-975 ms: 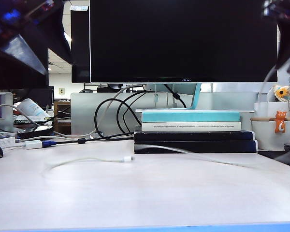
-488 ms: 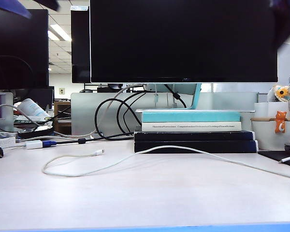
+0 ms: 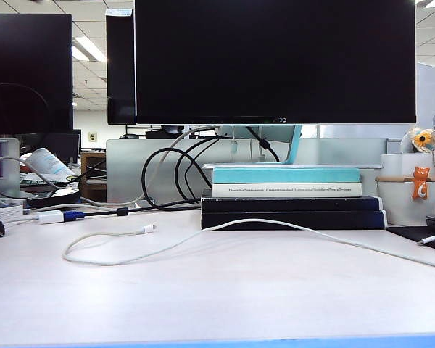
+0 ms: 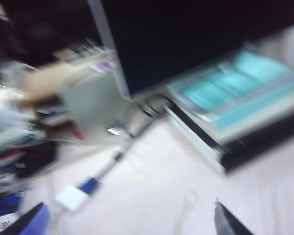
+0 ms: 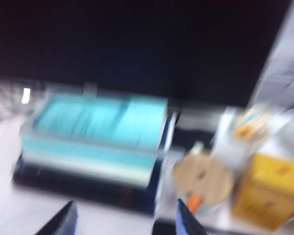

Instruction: Unfold the white charging cable into a straight cable.

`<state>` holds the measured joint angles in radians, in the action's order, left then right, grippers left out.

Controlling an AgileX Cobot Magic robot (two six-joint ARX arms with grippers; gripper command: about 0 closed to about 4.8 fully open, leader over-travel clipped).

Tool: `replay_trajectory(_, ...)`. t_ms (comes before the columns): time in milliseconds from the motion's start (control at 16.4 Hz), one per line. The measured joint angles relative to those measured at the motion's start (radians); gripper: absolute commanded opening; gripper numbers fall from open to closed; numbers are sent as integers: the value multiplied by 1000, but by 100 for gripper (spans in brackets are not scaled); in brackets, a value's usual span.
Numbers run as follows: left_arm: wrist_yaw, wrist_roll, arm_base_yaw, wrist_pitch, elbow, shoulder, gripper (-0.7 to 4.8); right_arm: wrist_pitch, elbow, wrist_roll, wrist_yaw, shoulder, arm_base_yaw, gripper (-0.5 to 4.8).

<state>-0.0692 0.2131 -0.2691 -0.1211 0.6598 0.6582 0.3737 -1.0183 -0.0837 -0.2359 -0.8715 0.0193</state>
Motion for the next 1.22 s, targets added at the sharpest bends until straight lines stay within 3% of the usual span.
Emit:
replay_trajectory(61, -6, -18, 31, 16, -18, -35, 441, -68, 50, 9, 27, 60, 0, 160)
replay_trajectory(122, -21, -28, 60, 32, -31, -56, 388, -124, 103, 13, 59, 112, 0, 107)
replay_trajectory(183, -61, -31, 111, 55, -55, -80, 337, -166, 170, 11, 90, 170, 1, 103)
replay_trajectory(305, -178, -106, 264, 69, -134, -101, 329, -262, 332, 6, 105, 270, 11, 101)
replay_trajectory(427, -251, -180, 379, 101, -166, -103, 263, -338, 445, 48, 104, 349, 10, 43)
replay_trajectory(548, -287, -192, 431, 128, -174, -123, 260, -459, 532, 80, 104, 423, 10, 8)
replay_trajectory(670, -279, -187, 445, 127, -202, -167, 180, -516, 603, 109, 104, 490, 6, 8)
replay_trajectory(731, -260, -188, 440, 131, -226, -197, 73, -550, 642, 137, 104, 520, 6, 7)
replay_trajectory(853, -206, -274, 440, 108, -345, -331, -9, -612, 783, 182, 105, 599, 5, -4)
replay_trajectory(975, -204, -278, 434, 112, -361, -376, -6, -615, 832, 201, 105, 603, 4, -4)
replay_trajectory(1097, -194, -204, 389, 91, -397, -407, -6, -623, 876, 232, 109, 603, 4, -4)
replay_trajectory(1219, -142, -189, 355, 77, -420, -437, -6, -620, 907, 237, 126, 603, 4, -4)
